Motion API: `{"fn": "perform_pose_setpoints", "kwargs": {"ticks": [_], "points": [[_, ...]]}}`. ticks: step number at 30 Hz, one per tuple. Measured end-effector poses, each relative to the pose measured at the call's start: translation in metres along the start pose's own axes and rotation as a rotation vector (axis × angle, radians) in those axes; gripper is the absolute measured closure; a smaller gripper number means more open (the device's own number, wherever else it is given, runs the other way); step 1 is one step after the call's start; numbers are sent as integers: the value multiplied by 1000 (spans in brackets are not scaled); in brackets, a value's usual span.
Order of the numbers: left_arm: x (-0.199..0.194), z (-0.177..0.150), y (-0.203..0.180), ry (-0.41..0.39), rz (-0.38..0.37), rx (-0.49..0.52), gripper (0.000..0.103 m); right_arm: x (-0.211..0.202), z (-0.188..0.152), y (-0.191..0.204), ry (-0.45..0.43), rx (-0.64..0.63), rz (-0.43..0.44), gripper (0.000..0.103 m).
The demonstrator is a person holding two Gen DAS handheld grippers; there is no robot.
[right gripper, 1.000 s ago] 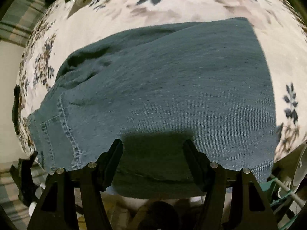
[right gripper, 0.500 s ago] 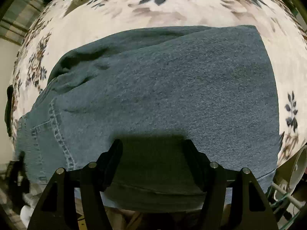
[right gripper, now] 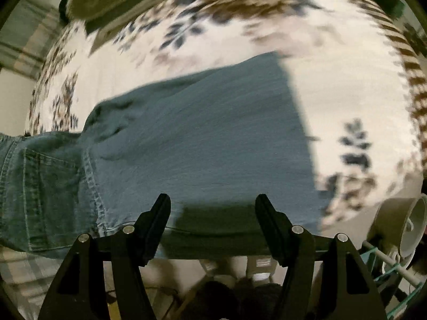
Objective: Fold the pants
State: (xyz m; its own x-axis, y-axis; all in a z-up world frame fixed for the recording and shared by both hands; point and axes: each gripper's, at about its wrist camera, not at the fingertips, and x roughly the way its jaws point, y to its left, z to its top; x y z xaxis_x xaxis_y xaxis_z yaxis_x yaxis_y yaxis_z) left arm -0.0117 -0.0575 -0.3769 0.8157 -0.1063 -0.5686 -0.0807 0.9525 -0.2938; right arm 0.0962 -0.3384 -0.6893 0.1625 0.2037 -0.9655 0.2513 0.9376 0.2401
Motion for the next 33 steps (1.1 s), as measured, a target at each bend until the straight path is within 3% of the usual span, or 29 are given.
{"fn": "perform_pose_setpoints", "kwargs": {"ticks": [6, 9, 11, 13, 14, 16, 17, 19, 21, 25, 30, 33], "points": [[51, -51, -92, 153, -108, 155, 85, -31, 3, -80, -39, 106, -46, 35], [95, -84, -123, 309, -115, 236, 82, -38, 4, -119, -42, 154, -69, 35], [125, -100, -131, 445, -127, 239, 77, -42, 7, -143, -42, 169, -76, 35], [134, -107, -134, 521, -159, 224, 78, -47, 11, -156, -46, 176, -67, 35], [134, -104, -134, 530, -156, 217, 72, -49, 13, -162, -47, 178, -54, 33], [123, -93, -134, 530, -186, 200, 41, -54, 20, -167, -57, 178, -9, 28], [116, -83, -128, 531, -188, 180, 13, -54, 25, -165, -61, 178, 22, 28], [98, -76, -119, 517, -183, 154, 8, -53, 37, -155, -54, 156, 110, 28], [83, -61, -97, 492, -134, 136, 8, -47, 48, -136, -28, 107, 189, 28], [79, -43, -35, 493, 31, 110, 8, -20, 67, -86, 28, -20, 303, 28], [92, -42, 33, 546, 235, 103, 8, 38, 91, -39, 99, -115, 286, 28], [96, -43, 49, 552, 273, 94, 8, 56, 90, -25, 107, -146, 284, 29]]}}
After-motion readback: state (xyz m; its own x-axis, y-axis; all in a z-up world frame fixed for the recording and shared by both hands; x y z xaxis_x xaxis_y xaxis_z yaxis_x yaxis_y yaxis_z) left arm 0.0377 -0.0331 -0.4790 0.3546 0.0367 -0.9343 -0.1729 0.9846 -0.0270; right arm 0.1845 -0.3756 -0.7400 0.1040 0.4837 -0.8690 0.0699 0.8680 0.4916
